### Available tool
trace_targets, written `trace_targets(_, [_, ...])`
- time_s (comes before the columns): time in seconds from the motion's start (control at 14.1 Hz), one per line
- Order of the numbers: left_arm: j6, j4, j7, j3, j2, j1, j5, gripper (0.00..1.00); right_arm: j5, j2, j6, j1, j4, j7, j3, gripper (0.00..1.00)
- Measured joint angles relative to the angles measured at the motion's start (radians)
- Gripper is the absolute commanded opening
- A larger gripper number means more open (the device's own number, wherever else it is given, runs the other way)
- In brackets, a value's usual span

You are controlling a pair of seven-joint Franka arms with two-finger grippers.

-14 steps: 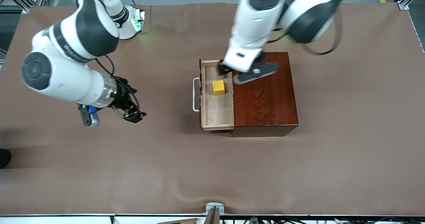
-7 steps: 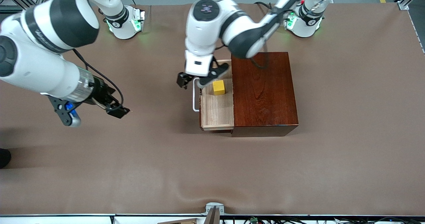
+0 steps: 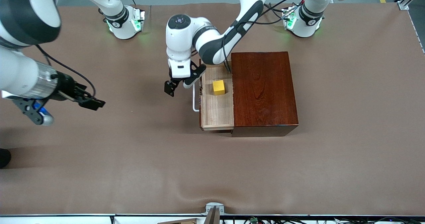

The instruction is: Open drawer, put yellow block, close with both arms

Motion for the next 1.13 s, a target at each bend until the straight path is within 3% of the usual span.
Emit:
trace_targets(0.28, [0.018,0.004,-0.073,0.031,0.031,-0.018,0.000,1.00,-0.049,-0.049,-0.061,-0.035,0.003,-0.163,0.000,1.00])
trace_targets(0.78, [-0.069,0.008,-0.126,0.039,0.041,-0.014,-0.001,1.00,-0.127,-0.149,-0.167,-0.068,0.000,-0.450,0.002,1.00])
trace_targets(1.13, [-0.157,0.024,-0.143,0.040,0.041,0.002,-0.001,1.00,-0.130,-0.230,-0.165,-0.068,-0.095,-0.525,0.004,1.00])
